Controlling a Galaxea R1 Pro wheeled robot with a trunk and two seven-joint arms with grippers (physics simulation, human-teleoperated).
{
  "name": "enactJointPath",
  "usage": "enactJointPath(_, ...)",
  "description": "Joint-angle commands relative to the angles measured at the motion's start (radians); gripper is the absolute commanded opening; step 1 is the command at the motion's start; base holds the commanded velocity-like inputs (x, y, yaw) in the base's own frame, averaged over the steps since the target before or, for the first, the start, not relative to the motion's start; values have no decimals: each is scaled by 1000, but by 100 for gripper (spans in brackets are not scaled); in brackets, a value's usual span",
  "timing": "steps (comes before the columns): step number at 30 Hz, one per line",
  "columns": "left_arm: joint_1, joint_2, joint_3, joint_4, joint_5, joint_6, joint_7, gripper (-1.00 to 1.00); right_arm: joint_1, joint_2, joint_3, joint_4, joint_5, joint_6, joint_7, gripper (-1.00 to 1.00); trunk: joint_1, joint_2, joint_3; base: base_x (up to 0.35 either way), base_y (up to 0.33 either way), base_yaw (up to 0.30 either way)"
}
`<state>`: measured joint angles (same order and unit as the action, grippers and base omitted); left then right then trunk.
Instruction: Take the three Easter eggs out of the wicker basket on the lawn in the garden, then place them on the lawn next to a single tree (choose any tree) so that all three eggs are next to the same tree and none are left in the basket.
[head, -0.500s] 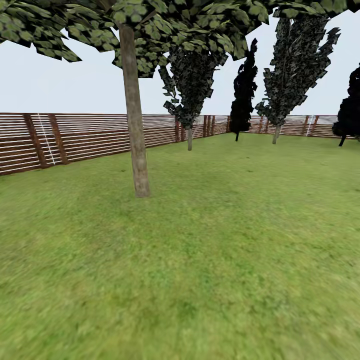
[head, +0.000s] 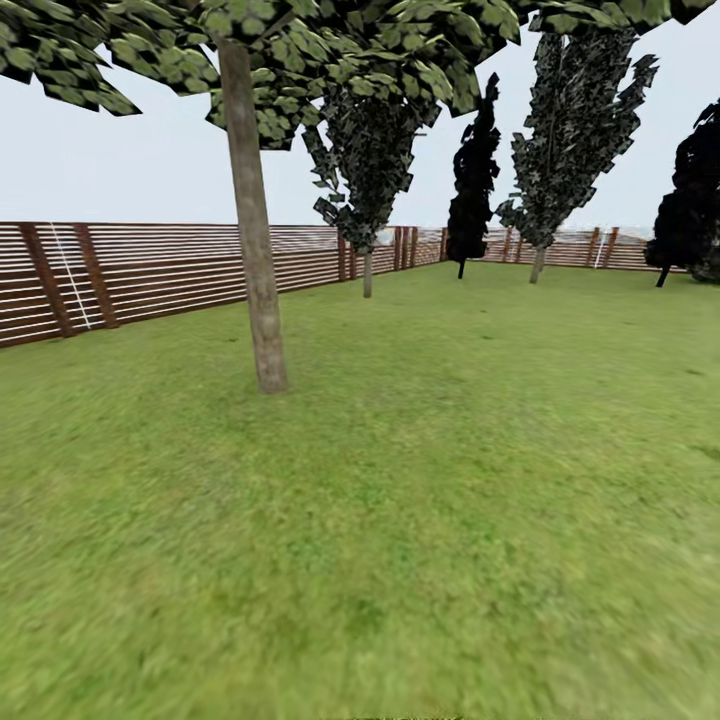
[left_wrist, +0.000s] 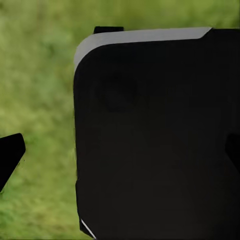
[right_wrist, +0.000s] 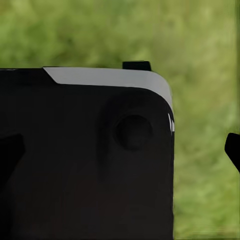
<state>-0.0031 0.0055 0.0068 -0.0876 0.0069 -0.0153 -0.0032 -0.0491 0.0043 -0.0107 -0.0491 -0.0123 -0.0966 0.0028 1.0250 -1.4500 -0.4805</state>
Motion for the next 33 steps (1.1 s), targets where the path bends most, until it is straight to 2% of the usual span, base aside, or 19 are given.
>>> enactJointPath(1, 0, 10, 0, 2, -1, 1, 0, 100, 0, -1, 0, 0, 0, 0, 0, 100, 0, 0, -1, 0, 0, -215)
enactJointPath(4, 0, 56, -2, 10, -5, 1, 0, 100, 0, -4, 0, 0, 0, 0, 0, 100, 0, 0, -4, 0, 0, -225)
enactJointPath(6, 0, 79, -2, 1, -10, 0, 1, 100, 0, -3, 0, 0, 0, 0, 0, 100, 0, 0, -7, 0, 0, -230)
enactJointPath(7, 0, 83, -2, 0, -10, 0, 1, 100, 0, -3, 1, 0, 1, 0, 0, 100, 0, 0, -8, 0, 0, -231)
enactJointPath(33, 0, 88, -2, 0, -7, 0, 2, 100, 0, 3, 7, 1, 9, 0, 0, 100, 0, 0, -33, 0, 0, -242)
